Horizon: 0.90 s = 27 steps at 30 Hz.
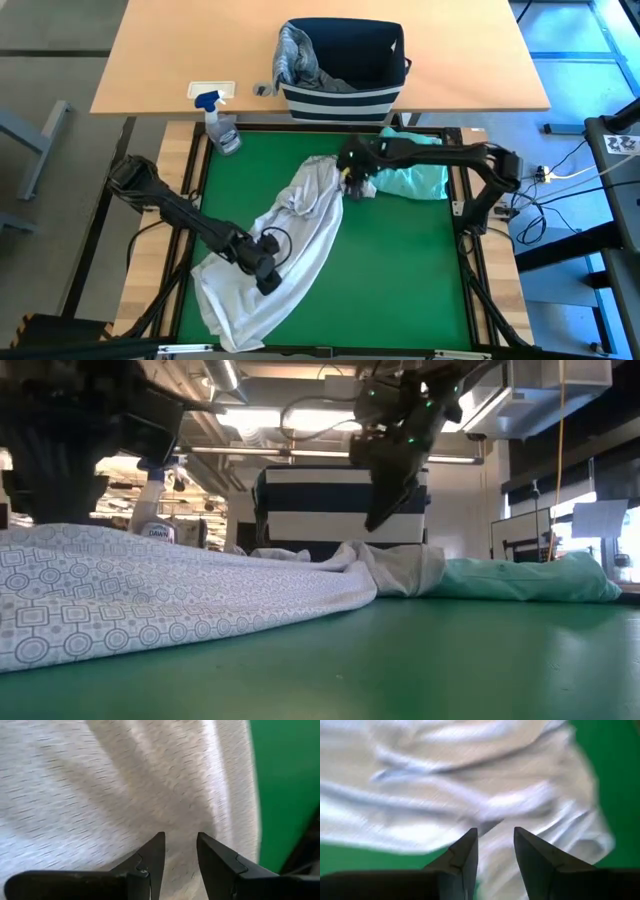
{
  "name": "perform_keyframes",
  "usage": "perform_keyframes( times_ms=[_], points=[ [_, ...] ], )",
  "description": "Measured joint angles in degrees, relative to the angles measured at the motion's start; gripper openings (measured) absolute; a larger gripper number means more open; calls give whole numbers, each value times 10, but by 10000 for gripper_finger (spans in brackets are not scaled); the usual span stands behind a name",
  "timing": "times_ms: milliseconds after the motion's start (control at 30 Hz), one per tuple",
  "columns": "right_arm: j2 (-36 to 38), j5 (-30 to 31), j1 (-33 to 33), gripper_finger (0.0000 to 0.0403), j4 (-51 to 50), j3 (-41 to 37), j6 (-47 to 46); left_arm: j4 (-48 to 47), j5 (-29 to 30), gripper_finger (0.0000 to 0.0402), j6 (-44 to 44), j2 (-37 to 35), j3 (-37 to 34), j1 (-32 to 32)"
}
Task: Fold laundry
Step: Fold the white polo shirt
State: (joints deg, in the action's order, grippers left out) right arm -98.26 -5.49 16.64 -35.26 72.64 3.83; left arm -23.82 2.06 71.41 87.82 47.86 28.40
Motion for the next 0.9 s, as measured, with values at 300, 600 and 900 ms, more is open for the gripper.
perform_keyframes(
  times_ms=[300,600,900],
  points=[
    [3,138,-72,126,-63,-84,-51,-76,12,108,-8,27,-12,42],
    [-39,246,-12,126,190,-174,80,4,-40,108,127,39,-42,140],
    [-96,265,93,127,377,-139,219,43,-6,108,211,41,-44,163]
  ],
)
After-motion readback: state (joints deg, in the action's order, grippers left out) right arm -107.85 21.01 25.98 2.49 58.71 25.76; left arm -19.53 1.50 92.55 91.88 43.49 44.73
